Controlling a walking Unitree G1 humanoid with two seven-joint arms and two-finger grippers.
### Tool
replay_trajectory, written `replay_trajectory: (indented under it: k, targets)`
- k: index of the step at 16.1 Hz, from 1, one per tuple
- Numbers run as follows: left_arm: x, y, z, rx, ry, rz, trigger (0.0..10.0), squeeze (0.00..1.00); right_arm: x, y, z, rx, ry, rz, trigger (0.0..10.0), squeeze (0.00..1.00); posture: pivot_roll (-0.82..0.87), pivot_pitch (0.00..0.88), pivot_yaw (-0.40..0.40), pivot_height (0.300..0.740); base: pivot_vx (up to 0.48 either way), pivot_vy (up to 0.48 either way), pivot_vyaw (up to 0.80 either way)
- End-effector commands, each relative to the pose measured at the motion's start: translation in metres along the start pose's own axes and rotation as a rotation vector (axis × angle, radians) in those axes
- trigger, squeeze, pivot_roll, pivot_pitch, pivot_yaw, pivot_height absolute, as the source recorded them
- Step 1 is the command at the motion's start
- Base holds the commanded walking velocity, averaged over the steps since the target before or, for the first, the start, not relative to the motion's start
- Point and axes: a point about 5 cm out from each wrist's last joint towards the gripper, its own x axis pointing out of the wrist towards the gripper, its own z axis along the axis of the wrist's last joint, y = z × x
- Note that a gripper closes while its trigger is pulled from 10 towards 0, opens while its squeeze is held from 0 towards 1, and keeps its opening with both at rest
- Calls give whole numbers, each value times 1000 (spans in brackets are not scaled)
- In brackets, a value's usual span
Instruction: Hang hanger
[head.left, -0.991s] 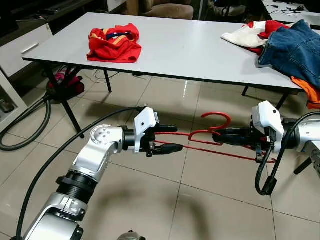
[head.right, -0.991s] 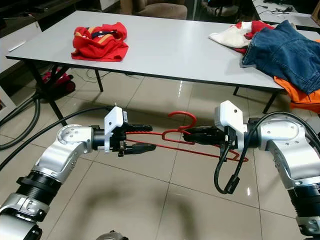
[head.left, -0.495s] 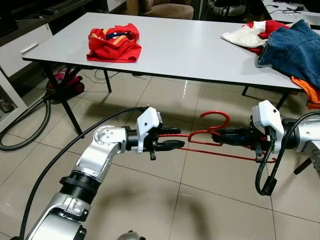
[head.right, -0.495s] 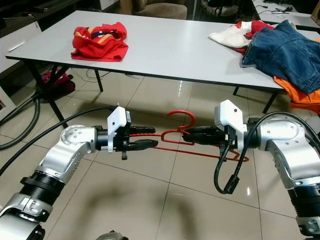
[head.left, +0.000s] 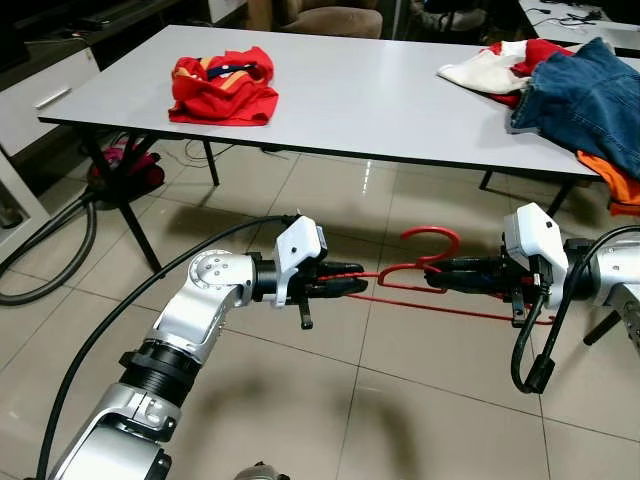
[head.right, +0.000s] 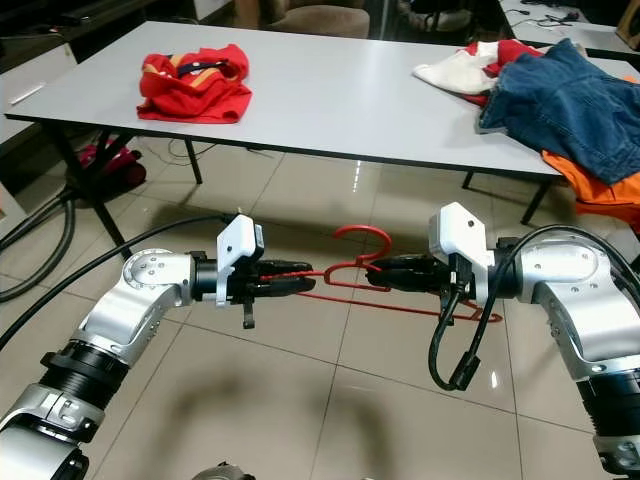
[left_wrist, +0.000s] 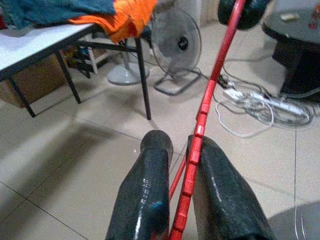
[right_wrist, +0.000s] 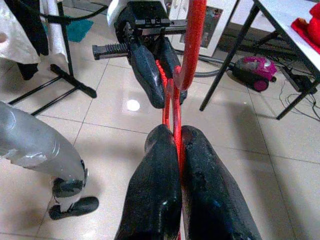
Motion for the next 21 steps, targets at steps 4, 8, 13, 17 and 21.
replay_trajectory:
  k: [4,8,13,17,21]
  targets:
    - [-5,0,3,42,25,-25,0,0,-5,1,-1,-25,38,2,0,0,-82,15,21,740,0,0,0]
    - [-8,-1,7,69,32,-47,0,0,-5,1,-3,-26,45,6,0,0,-79,9,19,740,0,0,0]
    - [-7,-2,6,76,34,-43,0,0,-6,1,-5,-27,65,5,2353,0,-82,0,18,740,0,0,0]
    - [-7,0,10,120,43,-26,10000,0,-6,3,-6,-23,68,20,0,0,-82,0,17,740,0,0,0]
    - [-9,1,17,138,49,-46,10000,0,-5,3,-7,-20,68,21,0,0,-82,0,20,740,0,0,0]
